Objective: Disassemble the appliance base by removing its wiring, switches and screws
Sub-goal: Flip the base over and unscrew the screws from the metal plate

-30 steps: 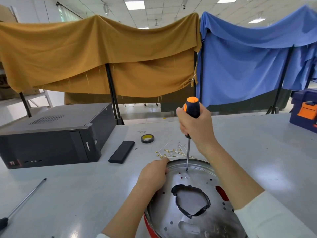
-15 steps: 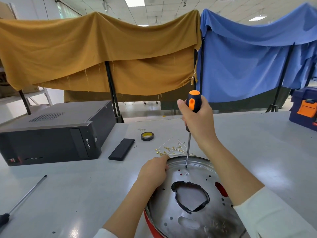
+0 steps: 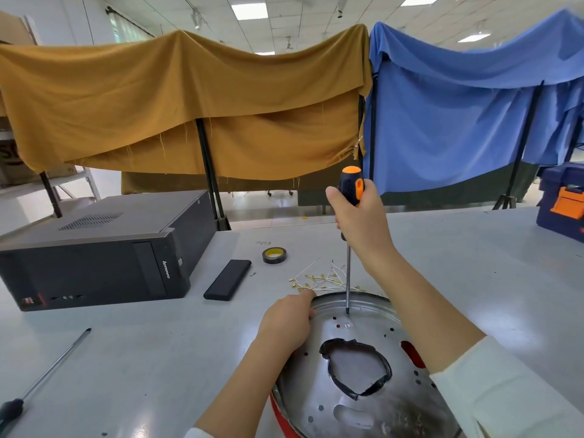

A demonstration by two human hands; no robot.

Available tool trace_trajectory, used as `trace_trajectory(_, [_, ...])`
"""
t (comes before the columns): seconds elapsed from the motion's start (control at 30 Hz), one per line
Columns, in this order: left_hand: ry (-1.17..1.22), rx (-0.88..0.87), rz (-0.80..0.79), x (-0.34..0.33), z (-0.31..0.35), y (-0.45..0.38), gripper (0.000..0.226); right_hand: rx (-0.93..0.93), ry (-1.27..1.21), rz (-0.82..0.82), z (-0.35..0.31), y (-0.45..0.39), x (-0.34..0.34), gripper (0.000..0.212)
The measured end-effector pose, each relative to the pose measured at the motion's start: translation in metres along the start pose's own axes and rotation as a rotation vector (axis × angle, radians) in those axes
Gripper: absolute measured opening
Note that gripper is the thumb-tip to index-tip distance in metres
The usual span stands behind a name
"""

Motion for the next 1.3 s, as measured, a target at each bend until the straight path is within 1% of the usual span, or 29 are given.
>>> trace_trajectory(0.03, [0.001, 0.002, 0.001, 0.0, 0.0, 0.0, 0.027, -0.038, -0.039, -0.028, 0.002, -0.003, 0.0, 0.019])
trace_trajectory(0.07, [0.001, 0.003, 0.002, 0.001, 0.0, 0.0, 0.027, -0.096, -0.117, -0.095, 0.004, -0.005, -0.004, 0.02])
trace_trajectory(0.13, [0.0, 0.005, 0.003, 0.001, 0.0, 0.0, 0.027, -0.209, -0.297, -0.311, 0.006, -0.005, -0.017, 0.019])
trace_trajectory(0.17, [-0.005, 0.005, 0.003, 0.001, 0.0, 0.0, 0.028, -0.221, -0.324, -0.377, 0.006, -0.004, -0.021, 0.016])
trace_trajectory(0.2, [-0.008, 0.005, 0.003, 0.001, 0.0, 0.0, 0.029, -0.198, -0.289, -0.388, 0.007, -0.004, -0.021, 0.015])
trace_trajectory(0.23, [-0.008, 0.005, 0.005, 0.0, 0.0, 0.0, 0.03, -0.151, -0.21, -0.355, 0.007, -0.005, -0.019, 0.019])
trace_trajectory(0.33, [0.006, 0.003, 0.013, 0.0, 0.0, -0.001, 0.033, -0.019, 0.028, -0.131, 0.006, -0.008, -0.005, 0.035])
trace_trajectory(0.4, [0.015, 0.001, 0.019, 0.0, 0.0, -0.001, 0.032, -0.009, 0.065, -0.024, 0.005, -0.008, 0.002, 0.031])
trace_trajectory(0.47, [0.009, -0.003, 0.025, 0.001, 0.001, 0.0, 0.03, -0.034, 0.022, 0.013, 0.004, -0.008, 0.005, 0.021])
trace_trajectory(0.5, [0.009, -0.002, 0.026, 0.001, 0.0, 0.001, 0.03, -0.048, -0.03, 0.002, 0.004, -0.008, 0.005, 0.019])
trace_trajectory(0.53, [0.013, 0.0, 0.027, 0.001, 0.0, 0.001, 0.03, -0.084, -0.119, -0.051, 0.004, -0.008, 0.002, 0.019])
trace_trajectory(0.6, [0.018, 0.002, 0.027, 0.002, 0.0, 0.001, 0.029, -0.195, -0.324, -0.298, 0.002, -0.002, -0.015, 0.024])
trace_trajectory(0.63, [0.018, 0.003, 0.026, 0.002, 0.0, 0.001, 0.029, -0.227, -0.374, -0.419, 0.0, 0.002, -0.022, 0.025])
trace_trajectory(0.67, [0.017, 0.003, 0.025, 0.002, 0.0, 0.001, 0.03, -0.22, -0.373, -0.476, -0.001, 0.004, -0.025, 0.023])
trace_trajectory(0.7, [0.016, 0.004, 0.022, 0.002, 0.0, 0.001, 0.03, -0.185, -0.323, -0.458, 0.0, 0.002, -0.024, 0.019])
trace_trajectory(0.73, [0.016, 0.005, 0.019, 0.002, 0.0, 0.001, 0.03, -0.144, -0.233, -0.395, 0.002, -0.001, -0.019, 0.019])
trace_trajectory(0.8, [0.016, 0.002, 0.018, 0.003, 0.0, 0.002, 0.028, -0.116, -0.065, -0.219, 0.007, -0.007, -0.006, 0.03])
trace_trajectory(0.83, [0.014, -0.002, 0.018, 0.003, 0.001, 0.002, 0.027, -0.118, -0.026, -0.157, 0.009, -0.009, -0.001, 0.033])
trace_trajectory(0.9, [0.013, -0.005, 0.014, 0.003, 0.001, 0.002, 0.026, -0.105, 0.005, -0.114, 0.007, -0.012, 0.002, 0.032])
trace_trajectory(1.0, [0.017, -0.003, 0.004, 0.002, 0.001, 0.002, 0.028, -0.066, -0.032, -0.127, 0.0, -0.007, -0.001, 0.017])
trace_trajectory(1.03, [0.018, 0.0, 0.003, 0.002, 0.001, 0.002, 0.028, -0.071, -0.089, -0.155, 0.0, -0.006, -0.004, 0.017])
trace_trajectory(1.07, [0.02, 0.005, 0.002, 0.001, 0.0, 0.002, 0.03, -0.114, -0.179, -0.221, 0.0, -0.003, -0.008, 0.022])
trace_trajectory(1.1, [0.022, 0.01, 0.002, 0.001, -0.001, 0.003, 0.032, -0.181, -0.277, -0.323, 0.001, 0.0, -0.014, 0.026])
trace_trajectory(1.13, [0.023, 0.014, 0.003, 0.001, -0.001, 0.004, 0.034, -0.24, -0.353, -0.421, 0.0, 0.003, -0.019, 0.027])
trace_trajectory(1.17, [0.023, 0.016, 0.005, 0.001, -0.002, 0.005, 0.036, -0.26, -0.391, -0.48, -0.001, 0.003, -0.02, 0.026])
trace_trajectory(1.2, [0.021, 0.014, 0.008, 0.001, -0.002, 0.005, 0.036, -0.236, -0.384, -0.485, -0.001, 0.001, -0.019, 0.025])
trace_trajectory(1.23, [0.017, 0.01, 0.009, 0.0, -0.002, 0.006, 0.035, -0.188, -0.341, -0.444, 0.0, -0.002, -0.015, 0.025])
trace_trajectory(1.27, [0.011, 0.005, 0.012, 0.0, -0.001, 0.005, 0.035, -0.136, -0.28, -0.377, 0.001, -0.004, -0.01, 0.028])
trace_trajectory(1.3, [0.008, 0.003, 0.014, 0.001, -0.001, 0.005, 0.035, -0.104, -0.226, -0.29, 0.004, -0.005, -0.005, 0.035])
Point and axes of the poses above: each hand's wrist, its own y-axis away from the middle knuckle, its own x-axis out of the back of the hand, z = x × y, the point moved 9 cm from there along -y, towards the middle knuckle, and after that the axes turned 14 degrees about z, right-handed, at the moved point
